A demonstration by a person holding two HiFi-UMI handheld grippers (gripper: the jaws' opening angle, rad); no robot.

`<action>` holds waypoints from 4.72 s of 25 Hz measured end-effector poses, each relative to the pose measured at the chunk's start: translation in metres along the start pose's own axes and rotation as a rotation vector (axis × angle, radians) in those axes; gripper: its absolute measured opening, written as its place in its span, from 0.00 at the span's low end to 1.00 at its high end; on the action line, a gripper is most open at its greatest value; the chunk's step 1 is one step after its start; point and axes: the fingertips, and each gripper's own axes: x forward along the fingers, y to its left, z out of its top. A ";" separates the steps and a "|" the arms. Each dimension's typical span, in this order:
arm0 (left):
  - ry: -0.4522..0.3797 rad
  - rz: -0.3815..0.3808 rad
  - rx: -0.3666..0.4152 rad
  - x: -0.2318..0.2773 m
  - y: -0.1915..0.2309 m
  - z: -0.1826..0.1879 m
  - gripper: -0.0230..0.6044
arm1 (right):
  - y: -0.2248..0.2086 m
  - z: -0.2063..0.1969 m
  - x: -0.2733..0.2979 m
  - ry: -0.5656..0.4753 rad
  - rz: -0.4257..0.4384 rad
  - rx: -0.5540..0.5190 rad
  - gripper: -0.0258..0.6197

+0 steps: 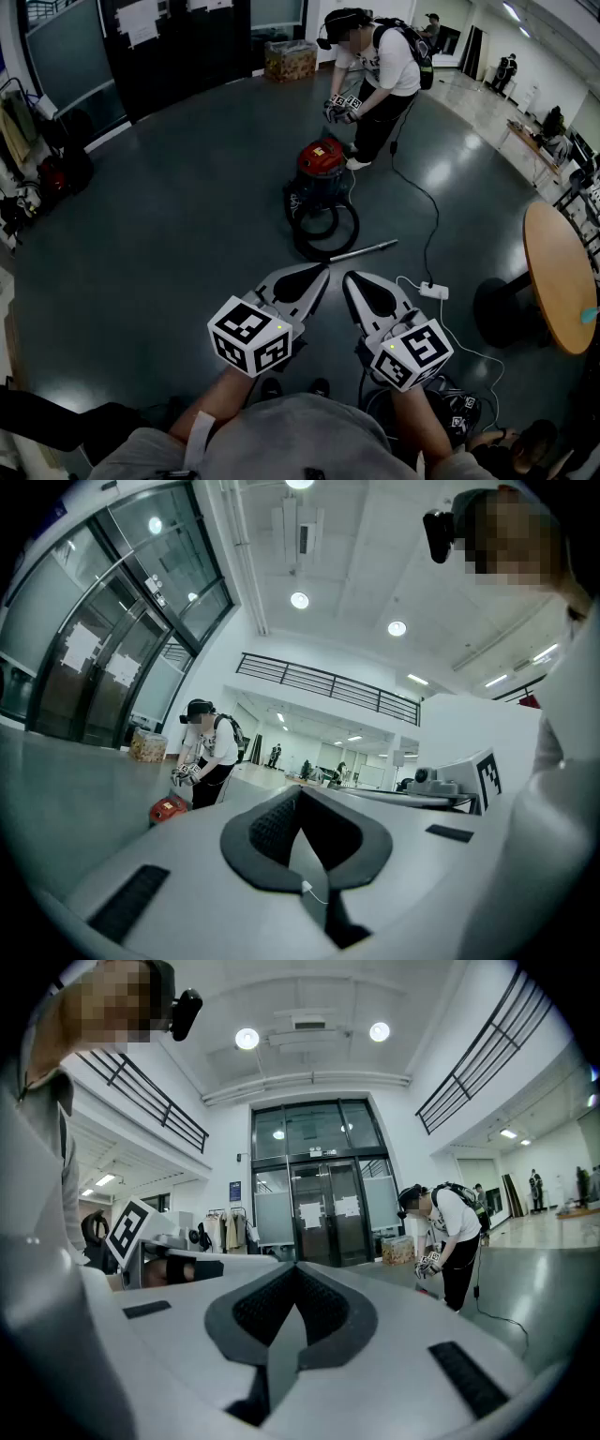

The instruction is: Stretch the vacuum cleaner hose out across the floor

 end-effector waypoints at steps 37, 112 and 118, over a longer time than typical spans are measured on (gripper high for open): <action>0.089 0.001 0.029 0.100 -0.030 -0.046 0.03 | -0.104 -0.027 -0.042 0.038 -0.006 0.042 0.05; 0.323 0.280 -0.029 0.465 0.358 -0.126 0.03 | -0.549 -0.159 0.269 0.429 0.139 -0.090 0.05; 0.413 0.326 -0.040 0.447 0.433 -0.222 0.03 | -0.559 -0.250 0.309 0.491 0.123 -0.027 0.05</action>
